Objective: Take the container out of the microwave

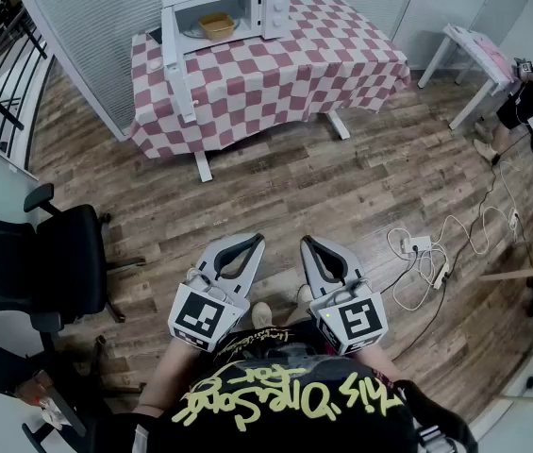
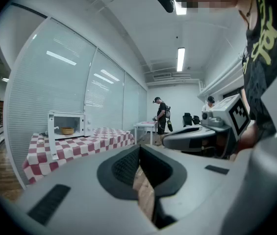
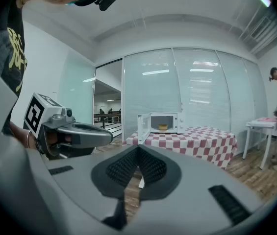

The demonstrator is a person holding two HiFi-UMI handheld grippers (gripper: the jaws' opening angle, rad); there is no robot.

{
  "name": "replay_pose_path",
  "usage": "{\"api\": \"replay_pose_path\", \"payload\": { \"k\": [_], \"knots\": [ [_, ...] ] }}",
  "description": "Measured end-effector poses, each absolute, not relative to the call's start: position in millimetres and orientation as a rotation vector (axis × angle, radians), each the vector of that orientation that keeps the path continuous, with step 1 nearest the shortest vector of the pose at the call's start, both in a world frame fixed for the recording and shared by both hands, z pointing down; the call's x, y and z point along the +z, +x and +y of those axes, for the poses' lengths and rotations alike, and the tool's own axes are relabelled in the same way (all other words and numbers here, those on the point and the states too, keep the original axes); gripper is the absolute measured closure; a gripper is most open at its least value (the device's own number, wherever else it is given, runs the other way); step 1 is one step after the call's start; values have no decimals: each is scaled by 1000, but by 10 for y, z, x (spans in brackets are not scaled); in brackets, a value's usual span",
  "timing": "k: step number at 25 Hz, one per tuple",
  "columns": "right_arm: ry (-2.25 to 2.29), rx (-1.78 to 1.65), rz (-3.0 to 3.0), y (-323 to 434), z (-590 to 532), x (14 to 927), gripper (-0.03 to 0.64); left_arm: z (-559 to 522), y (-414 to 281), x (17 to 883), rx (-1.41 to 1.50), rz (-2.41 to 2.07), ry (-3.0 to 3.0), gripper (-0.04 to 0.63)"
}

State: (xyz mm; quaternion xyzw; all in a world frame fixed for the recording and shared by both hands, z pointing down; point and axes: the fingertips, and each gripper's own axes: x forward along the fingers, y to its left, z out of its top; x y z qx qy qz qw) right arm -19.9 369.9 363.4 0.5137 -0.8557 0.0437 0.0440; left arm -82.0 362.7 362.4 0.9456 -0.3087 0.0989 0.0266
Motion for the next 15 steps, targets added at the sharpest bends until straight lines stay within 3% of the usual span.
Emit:
{"api": "replay_pose_path", "payload": {
  "k": [15],
  "knots": [
    [1585,224,-2561,-166,3729,3685,609,3529,-1019,3620,232,-1050,2838,588]
  ]
}}
